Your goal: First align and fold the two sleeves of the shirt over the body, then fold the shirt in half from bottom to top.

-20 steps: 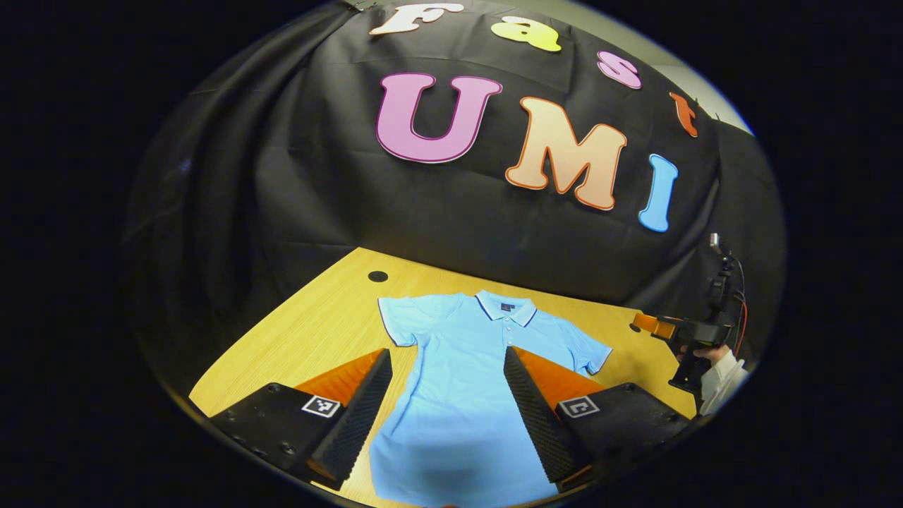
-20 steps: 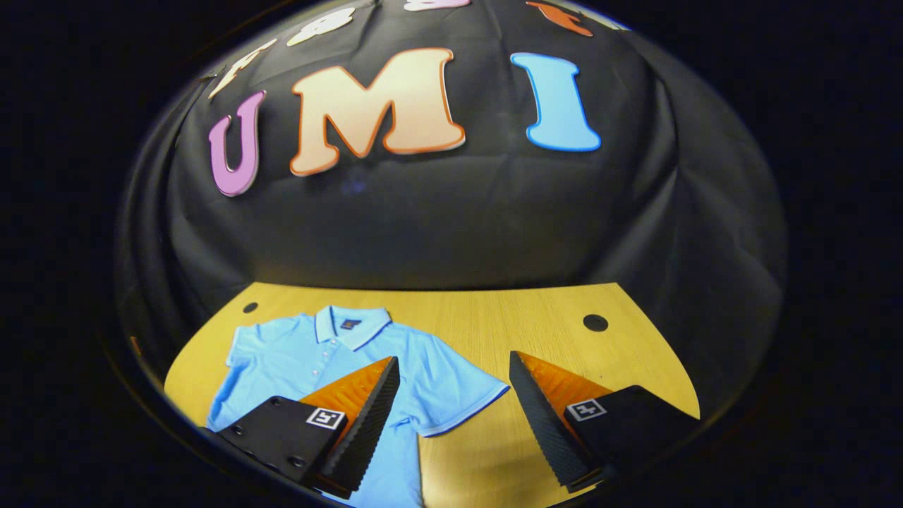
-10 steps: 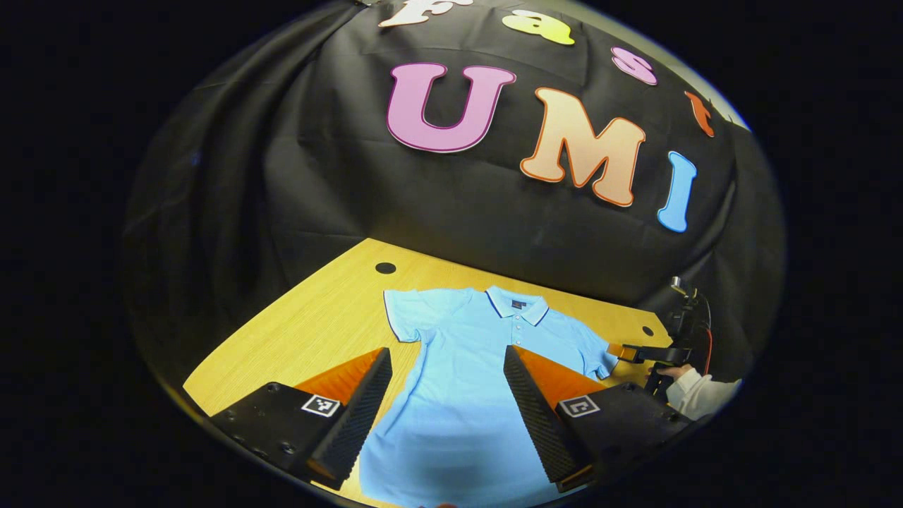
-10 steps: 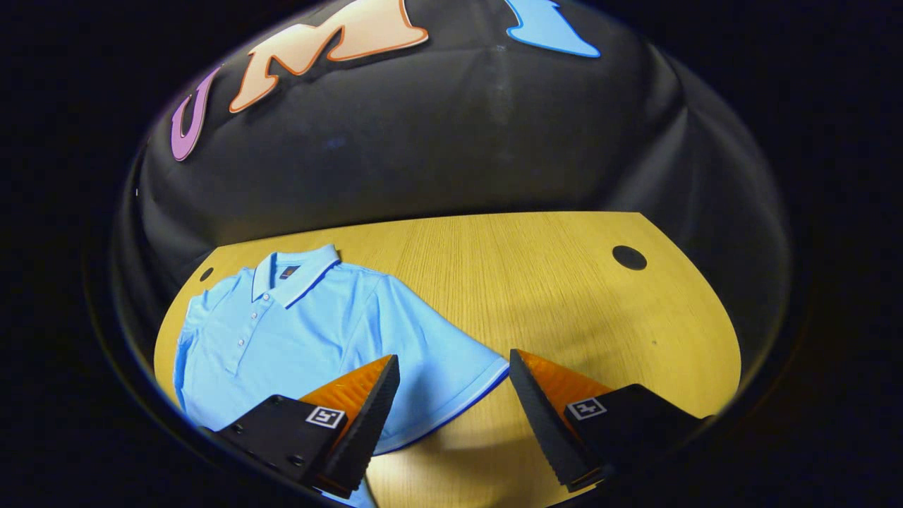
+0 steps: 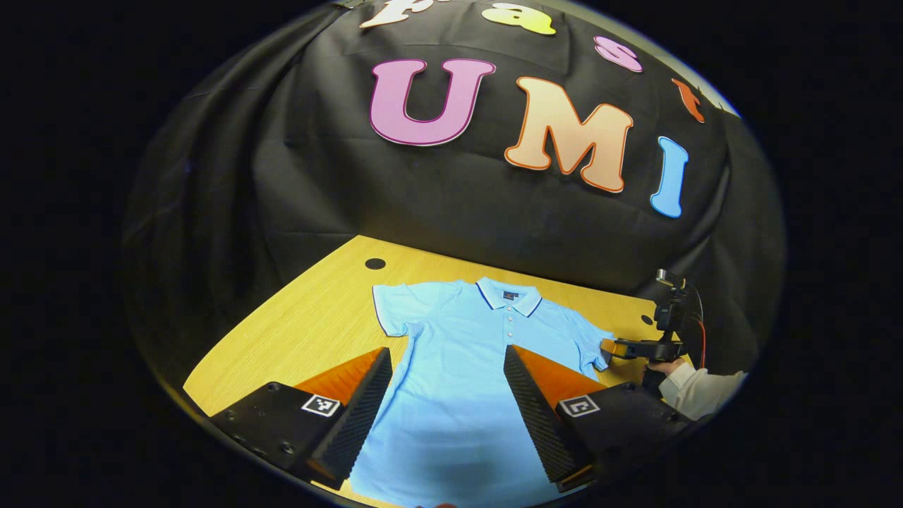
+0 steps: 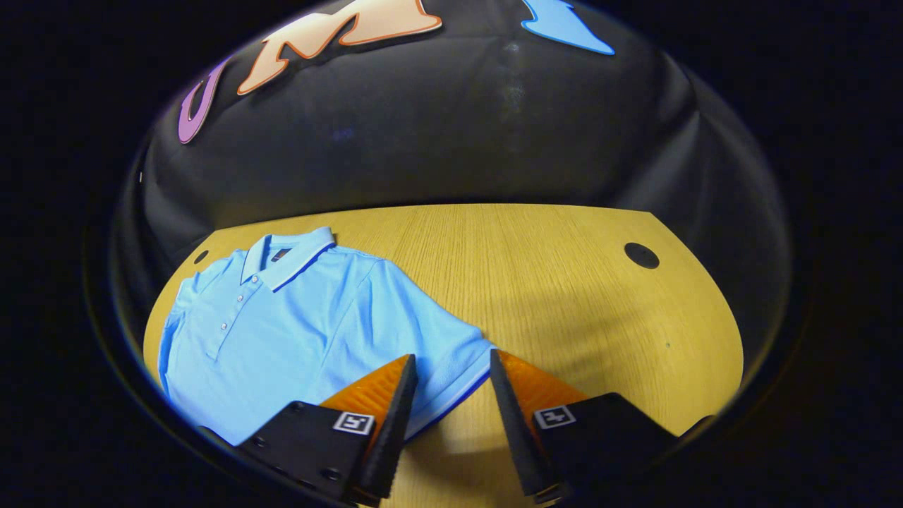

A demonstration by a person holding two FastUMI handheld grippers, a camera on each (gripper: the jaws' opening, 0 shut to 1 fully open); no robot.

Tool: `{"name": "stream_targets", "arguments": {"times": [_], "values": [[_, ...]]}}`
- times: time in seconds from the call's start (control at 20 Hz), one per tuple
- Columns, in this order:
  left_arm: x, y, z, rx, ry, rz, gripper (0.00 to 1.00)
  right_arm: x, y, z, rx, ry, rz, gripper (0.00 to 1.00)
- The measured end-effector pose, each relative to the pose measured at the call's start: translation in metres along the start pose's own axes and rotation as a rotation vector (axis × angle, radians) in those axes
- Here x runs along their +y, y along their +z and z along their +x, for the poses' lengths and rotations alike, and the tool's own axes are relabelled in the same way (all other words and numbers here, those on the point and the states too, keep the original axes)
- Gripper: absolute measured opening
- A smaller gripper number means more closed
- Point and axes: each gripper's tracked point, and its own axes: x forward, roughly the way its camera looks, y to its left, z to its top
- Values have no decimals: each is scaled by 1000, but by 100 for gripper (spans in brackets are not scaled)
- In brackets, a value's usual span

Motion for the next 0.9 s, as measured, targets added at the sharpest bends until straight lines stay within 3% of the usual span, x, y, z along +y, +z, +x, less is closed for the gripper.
{"name": "stream_targets", "arguments": {"times": [0.05, 0.1, 0.15, 0.3, 0.45, 0.65, 0.9], "values": [[0, -2, 0, 2, -2, 2, 96, 1, -1, 0, 3, 8, 10, 44], [1, -1, 0, 3, -2, 2, 96, 4, -1, 2, 3, 14, 17, 35], [1, -2, 0, 3, 0, 2, 96, 4, -1, 1, 6, 13, 21, 19], [4, -1, -2, -1, 7, -9, 96, 6, 1, -3, 7, -1, 23, 5], [11, -5, -11, -4, 18, -15, 96, 20, 23, -14, -58, 14, 46, 5], [16, -6, -14, 0, 28, -3, 95, 89, 49, -30, -117, 181, 77, 5], [17, -6, -7, -3, 6, -25, 96, 185, 36, -35, -94, 387, 44, 6]]}}
